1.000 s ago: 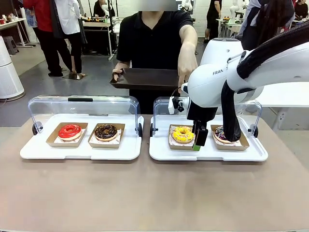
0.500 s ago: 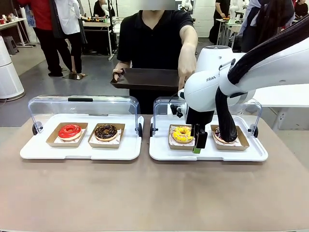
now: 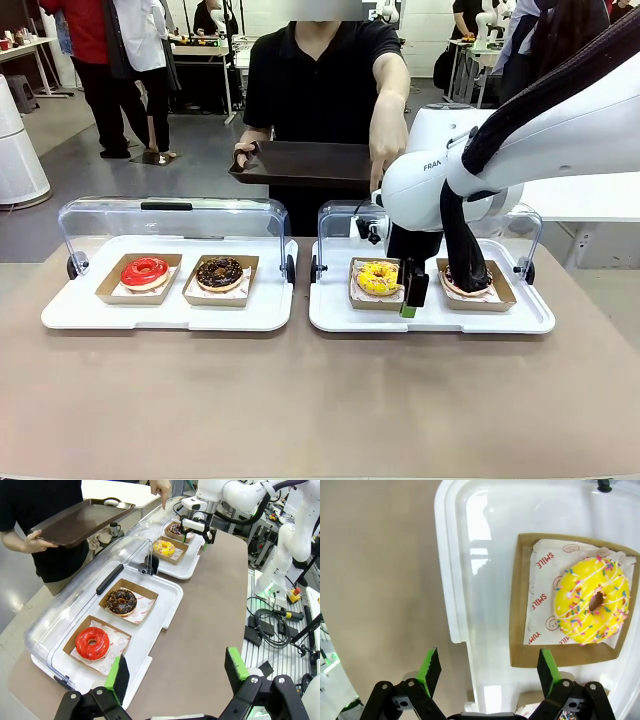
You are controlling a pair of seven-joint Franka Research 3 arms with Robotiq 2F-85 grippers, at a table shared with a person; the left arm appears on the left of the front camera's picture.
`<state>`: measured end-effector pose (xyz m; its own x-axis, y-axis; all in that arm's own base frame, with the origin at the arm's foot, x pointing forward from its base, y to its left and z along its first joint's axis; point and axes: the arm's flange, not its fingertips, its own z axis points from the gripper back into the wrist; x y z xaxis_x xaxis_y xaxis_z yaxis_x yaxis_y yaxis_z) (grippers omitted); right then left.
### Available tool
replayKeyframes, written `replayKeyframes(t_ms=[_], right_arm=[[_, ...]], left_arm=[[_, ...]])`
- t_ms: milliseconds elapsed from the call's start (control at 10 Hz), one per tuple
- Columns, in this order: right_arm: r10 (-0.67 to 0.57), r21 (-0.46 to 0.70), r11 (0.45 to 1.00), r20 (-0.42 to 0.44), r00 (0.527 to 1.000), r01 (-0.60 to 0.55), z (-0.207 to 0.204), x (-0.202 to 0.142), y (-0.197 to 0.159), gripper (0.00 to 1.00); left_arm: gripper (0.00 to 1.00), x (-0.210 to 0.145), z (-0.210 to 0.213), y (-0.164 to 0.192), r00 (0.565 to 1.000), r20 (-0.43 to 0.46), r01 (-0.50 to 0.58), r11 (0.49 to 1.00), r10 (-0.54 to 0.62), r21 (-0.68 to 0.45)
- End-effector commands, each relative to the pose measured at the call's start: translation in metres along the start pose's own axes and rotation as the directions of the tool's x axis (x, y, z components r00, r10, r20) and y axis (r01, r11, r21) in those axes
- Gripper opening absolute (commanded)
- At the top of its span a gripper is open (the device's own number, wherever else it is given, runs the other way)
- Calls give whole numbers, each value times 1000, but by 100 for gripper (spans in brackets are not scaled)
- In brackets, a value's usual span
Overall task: Provide the desired donut to the person.
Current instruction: Pick up and lift the Paper togo box containing the Donut pointed at by the person.
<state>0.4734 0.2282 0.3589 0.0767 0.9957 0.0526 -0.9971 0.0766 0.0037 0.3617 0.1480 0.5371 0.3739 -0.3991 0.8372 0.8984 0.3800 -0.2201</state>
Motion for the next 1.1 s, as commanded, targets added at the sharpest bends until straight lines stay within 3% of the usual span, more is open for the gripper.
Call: replayKeyframes(t_ms=[0,1000], right_arm=[[-13,-16,1000,22,1000,14,-3,1,-11,100],[-38,-76,996,76,996,43,-31,-3,-26,100]], left_arm=[[100,0,1,0,1000,17,13,1000,-13,-3],[100,0,1,0,1000,17,13,1000,-13,-3]])
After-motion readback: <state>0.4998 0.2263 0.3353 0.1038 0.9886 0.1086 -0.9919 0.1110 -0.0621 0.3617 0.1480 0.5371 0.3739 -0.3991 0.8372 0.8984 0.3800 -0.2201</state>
